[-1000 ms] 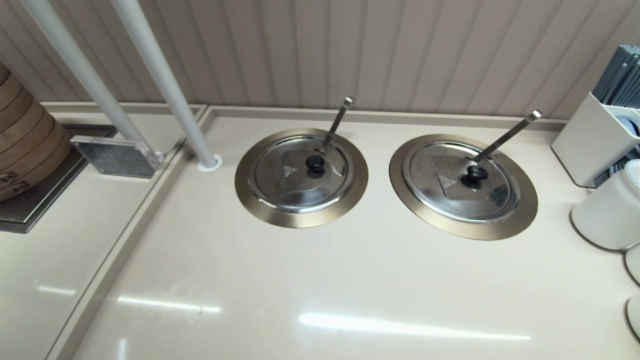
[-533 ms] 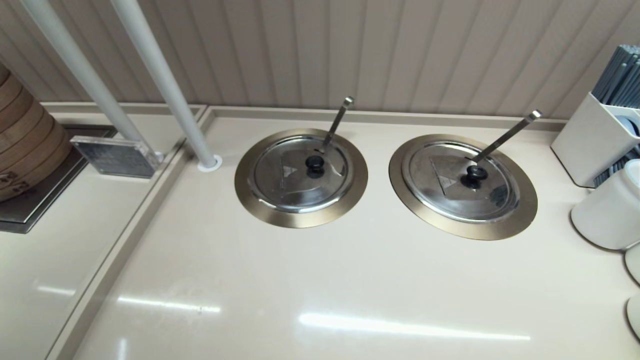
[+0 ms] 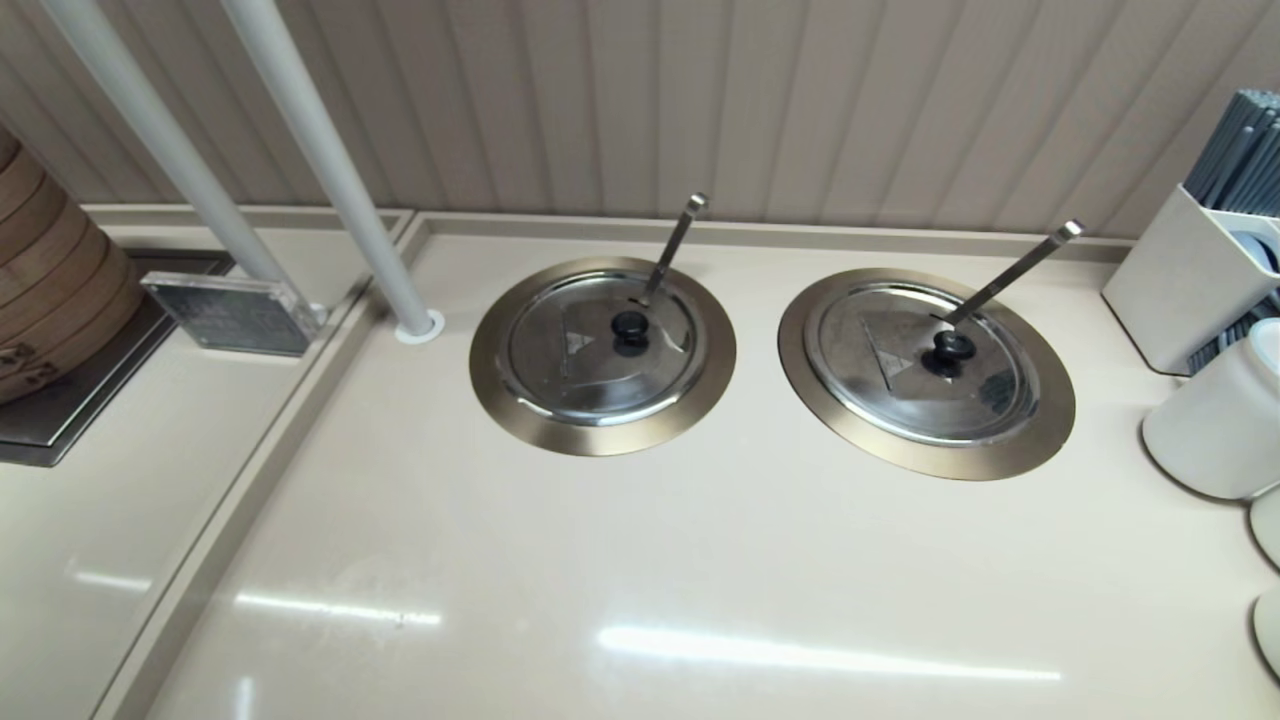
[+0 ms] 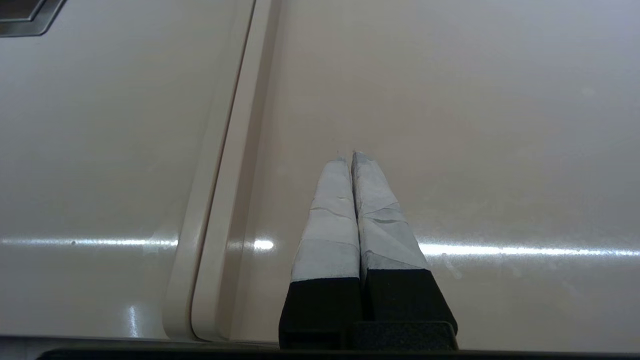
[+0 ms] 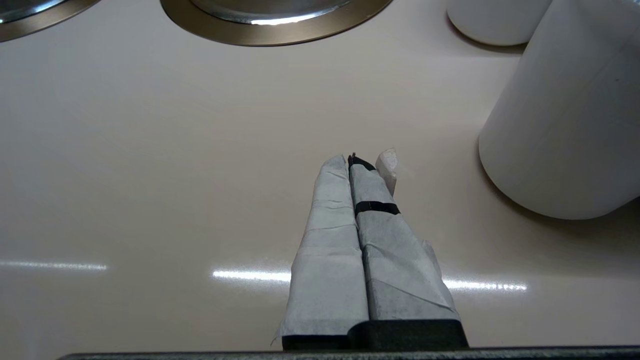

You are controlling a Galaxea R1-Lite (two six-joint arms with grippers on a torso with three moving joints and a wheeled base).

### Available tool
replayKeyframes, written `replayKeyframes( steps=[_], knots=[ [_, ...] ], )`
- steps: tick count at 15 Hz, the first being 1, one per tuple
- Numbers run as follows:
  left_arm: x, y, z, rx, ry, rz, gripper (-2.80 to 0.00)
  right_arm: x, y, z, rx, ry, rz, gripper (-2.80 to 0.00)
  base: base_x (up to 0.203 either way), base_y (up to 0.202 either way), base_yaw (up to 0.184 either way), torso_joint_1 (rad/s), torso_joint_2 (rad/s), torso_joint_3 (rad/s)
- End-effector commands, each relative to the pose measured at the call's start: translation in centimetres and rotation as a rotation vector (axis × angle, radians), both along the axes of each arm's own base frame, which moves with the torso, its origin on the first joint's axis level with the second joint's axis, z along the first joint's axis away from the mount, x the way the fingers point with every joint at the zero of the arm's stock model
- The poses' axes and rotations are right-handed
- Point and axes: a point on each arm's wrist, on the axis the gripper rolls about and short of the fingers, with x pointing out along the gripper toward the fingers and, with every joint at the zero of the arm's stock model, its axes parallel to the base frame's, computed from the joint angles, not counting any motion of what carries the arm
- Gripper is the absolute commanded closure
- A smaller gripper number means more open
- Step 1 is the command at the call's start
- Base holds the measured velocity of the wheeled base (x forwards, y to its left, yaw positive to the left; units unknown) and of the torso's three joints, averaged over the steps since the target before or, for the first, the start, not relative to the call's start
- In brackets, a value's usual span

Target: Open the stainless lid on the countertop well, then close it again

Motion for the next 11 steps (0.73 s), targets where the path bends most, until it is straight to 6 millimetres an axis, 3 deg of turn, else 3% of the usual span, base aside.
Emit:
replayKeyframes(
  steps=[1, 11],
  knots=[
    [0.03, 0.00, 0.01, 0.000, 0.005, 0.000, 0.00, 0.04, 0.00, -0.12, 0.000, 0.004, 0.000, 0.00, 0.000, 0.000, 0.000, 0.000, 0.00, 0.000],
    [0.03, 0.01, 0.03, -0.030, 0.005, 0.006, 0.00, 0.04, 0.00, -0.12, 0.002, 0.004, 0.000, 0.00, 0.000, 0.000, 0.000, 0.000, 0.00, 0.000]
  ],
)
